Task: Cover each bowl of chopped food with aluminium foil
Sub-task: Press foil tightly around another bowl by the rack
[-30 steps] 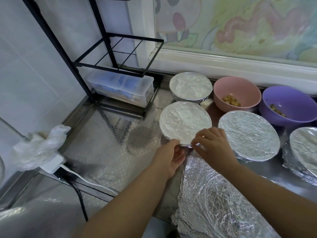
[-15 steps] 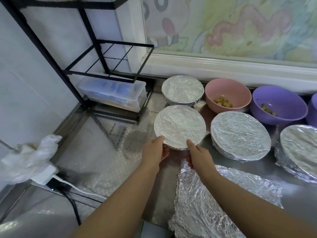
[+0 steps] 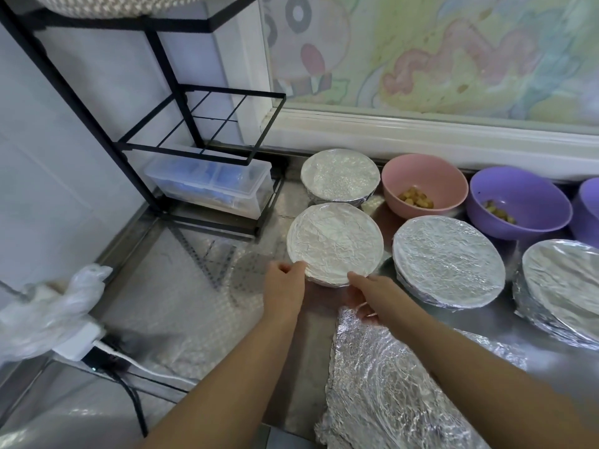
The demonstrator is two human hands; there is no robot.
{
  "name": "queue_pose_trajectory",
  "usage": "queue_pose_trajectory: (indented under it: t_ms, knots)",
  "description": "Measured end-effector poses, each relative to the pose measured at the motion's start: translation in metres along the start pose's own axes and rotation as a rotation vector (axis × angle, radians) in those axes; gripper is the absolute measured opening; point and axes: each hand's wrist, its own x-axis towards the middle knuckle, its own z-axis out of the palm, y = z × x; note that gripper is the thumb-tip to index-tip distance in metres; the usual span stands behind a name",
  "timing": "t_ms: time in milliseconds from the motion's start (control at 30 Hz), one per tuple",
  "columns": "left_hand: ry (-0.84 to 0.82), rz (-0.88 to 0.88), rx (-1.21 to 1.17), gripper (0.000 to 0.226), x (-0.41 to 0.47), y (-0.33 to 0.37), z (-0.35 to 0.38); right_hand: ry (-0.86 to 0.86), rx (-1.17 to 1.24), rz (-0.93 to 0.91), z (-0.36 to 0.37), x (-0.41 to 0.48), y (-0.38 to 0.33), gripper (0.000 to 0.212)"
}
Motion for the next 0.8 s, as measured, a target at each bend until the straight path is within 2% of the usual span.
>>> queue_pose_trajectory:
  t_ms: [67, 133, 200, 267, 333, 400, 500, 600, 700, 800]
  knots:
    - [0.090, 0.193, 0.153, 0.015, -0.005, 0.010, 0.001, -0.102, -0.229, -0.043, -0.019, -0.014, -0.013, 0.033]
    - [0.087, 0.413, 0.260, 0.012, -0.010, 0.021, 0.009, -0.081, -0.372, -0.151, -0.045, -0.022, -0.029, 0.029]
    - [-0.010, 0.635, 0.339, 0.008, -0.011, 0.028, 0.024, 0.041, -0.363, -0.244, -0.075, -0.021, -0.047, 0.024]
    - [-0.149, 0.830, 0.456, 0.011, -0.014, 0.030, 0.043, 0.235, -0.404, -0.321, -0.105, -0.014, -0.062, 0.022]
    - [-0.251, 0.994, 0.620, 0.018, -0.019, 0.029, 0.061, 0.442, -0.571, -0.363, -0.132, -0.001, -0.071, 0.026]
    - [-0.317, 1.125, 0.745, 0.022, -0.022, 0.025, 0.073, 0.540, -0.696, -0.331, -0.154, 0.017, -0.073, 0.031]
    - [-0.433, 1.199, 0.919, 0.029, -0.022, 0.017, 0.085, 0.512, -0.717, -0.209, -0.175, 0.044, -0.072, 0.040]
    - [-0.449, 1.266, 1.044, 0.022, -0.019, 0.010, 0.092, 0.396, -0.788, -0.205, -0.185, 0.078, -0.061, 0.042]
    - [-0.432, 1.293, 1.049, 0.017, -0.014, 0.008, 0.091, 0.318, -1.068, -0.164, -0.186, 0.092, -0.060, 0.037]
    - [-0.432, 1.297, 1.041, 0.016, -0.011, 0.009, 0.088, 0.323, -0.989, -0.159, -0.186, 0.105, -0.060, 0.029]
